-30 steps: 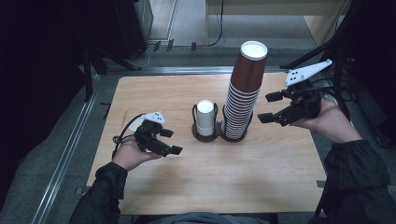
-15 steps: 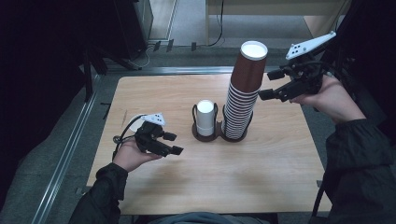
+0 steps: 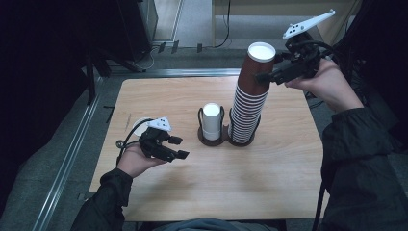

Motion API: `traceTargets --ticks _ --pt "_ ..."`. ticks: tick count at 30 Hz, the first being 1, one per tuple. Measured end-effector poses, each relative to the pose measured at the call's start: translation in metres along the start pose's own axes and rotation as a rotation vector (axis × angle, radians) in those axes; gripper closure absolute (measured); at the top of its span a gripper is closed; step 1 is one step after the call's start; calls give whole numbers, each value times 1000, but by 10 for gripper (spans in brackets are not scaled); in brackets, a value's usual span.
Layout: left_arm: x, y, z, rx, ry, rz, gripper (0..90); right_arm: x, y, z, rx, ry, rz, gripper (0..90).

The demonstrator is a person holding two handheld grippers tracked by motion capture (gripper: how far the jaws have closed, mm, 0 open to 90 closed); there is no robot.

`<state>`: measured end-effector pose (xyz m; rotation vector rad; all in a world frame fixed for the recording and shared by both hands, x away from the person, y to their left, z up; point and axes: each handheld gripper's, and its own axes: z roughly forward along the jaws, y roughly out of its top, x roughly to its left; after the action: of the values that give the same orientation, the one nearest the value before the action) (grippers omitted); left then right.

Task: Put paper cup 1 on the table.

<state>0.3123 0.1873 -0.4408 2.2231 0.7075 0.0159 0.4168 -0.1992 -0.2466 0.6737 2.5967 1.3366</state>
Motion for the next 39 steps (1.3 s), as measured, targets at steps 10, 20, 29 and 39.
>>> traceTargets --ticks 10,20,29,39 --pt "1 -1 -2 -10 12 3 350 2 14 5 -19 -26 -26 181" --pt "-1 0 0 14 24 21 352 4 18 4 1 -31 -40 192" --pt "2 -1 -3 6 12 0 353 6 22 3 17 -47 -65 202" --pt "2 -1 -2 18 11 0 352 7 25 3 23 -50 -66 210"
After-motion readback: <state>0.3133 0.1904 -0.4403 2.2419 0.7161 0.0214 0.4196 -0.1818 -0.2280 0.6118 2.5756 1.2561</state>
